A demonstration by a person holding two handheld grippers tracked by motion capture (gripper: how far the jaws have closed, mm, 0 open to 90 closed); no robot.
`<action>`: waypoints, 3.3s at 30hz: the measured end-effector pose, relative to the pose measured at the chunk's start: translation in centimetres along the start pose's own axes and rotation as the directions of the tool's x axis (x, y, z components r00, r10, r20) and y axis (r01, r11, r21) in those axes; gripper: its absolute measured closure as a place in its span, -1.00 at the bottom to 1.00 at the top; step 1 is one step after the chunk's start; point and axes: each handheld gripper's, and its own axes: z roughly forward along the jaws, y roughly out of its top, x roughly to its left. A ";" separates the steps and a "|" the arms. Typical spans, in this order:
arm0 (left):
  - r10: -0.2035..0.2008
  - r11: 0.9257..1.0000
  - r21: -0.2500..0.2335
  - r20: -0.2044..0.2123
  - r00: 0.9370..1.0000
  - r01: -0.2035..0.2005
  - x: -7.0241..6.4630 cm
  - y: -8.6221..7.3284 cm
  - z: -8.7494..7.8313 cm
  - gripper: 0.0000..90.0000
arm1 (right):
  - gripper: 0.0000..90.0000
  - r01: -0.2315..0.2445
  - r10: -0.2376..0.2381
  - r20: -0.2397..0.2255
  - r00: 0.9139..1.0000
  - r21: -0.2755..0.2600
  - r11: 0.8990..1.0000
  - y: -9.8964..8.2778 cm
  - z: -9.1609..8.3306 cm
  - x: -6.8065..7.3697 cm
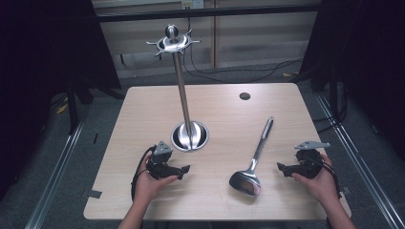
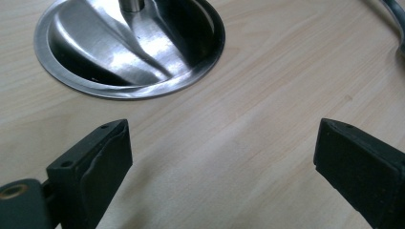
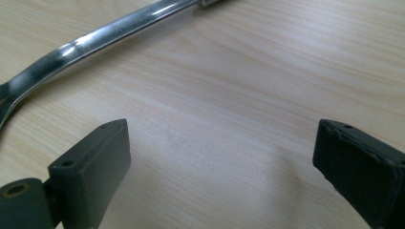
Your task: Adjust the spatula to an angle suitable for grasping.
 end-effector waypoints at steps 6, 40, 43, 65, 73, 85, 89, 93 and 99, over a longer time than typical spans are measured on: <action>-0.008 1.000 -0.006 -0.012 1.000 0.008 0.7 -0.1 -0.7 -0.87 | -0.81 0.012 -0.012 -0.003 1.000 -0.034 0.999 0.5 -0.1 0.0; -0.048 0.998 -0.043 0.000 0.999 0.048 1.7 -0.9 -2.2 -0.86 | -0.42 0.003 -0.003 0.012 1.000 -0.009 1.000 4.1 2.1 0.5; -0.045 0.998 -0.046 0.001 0.999 0.045 1.7 -0.9 -2.3 -0.86 | -0.23 -0.018 0.019 0.024 1.000 -0.009 1.000 4.1 2.2 0.3; -0.051 0.997 -0.059 0.002 0.999 0.051 1.9 -1.4 -2.9 -0.87 | 1.00 -0.021 0.020 0.019 1.000 0.054 0.998 6.6 5.4 1.9; -0.053 0.997 -0.062 -0.002 0.999 0.053 2.0 -1.3 -3.0 -0.87 | 1.00 -0.036 0.035 0.005 0.999 0.049 0.998 6.9 6.2 2.3; -0.052 0.997 -0.060 -0.003 0.999 0.052 2.1 -1.4 -3.0 -0.87 | 0.94 -0.034 0.036 -0.034 0.999 0.058 0.998 8.3 7.3 3.7; -0.050 0.997 -0.056 -0.005 0.999 0.049 2.1 -1.4 -3.0 -0.87 | 0.93 -0.018 0.020 -0.035 0.999 0.062 0.998 8.9 7.6 4.4; -0.050 0.997 -0.058 -0.002 0.999 0.050 2.0 -1.4 -2.8 -0.87 | 0.91 -0.010 0.013 -0.043 0.999 0.067 0.998 9.3 8.0 5.0; -0.050 0.997 -0.061 0.001 0.999 0.050 2.1 -1.4 -2.9 -0.87 | 0.87 0.011 -0.005 -0.075 0.997 0.077 0.997 10.0 8.5 6.1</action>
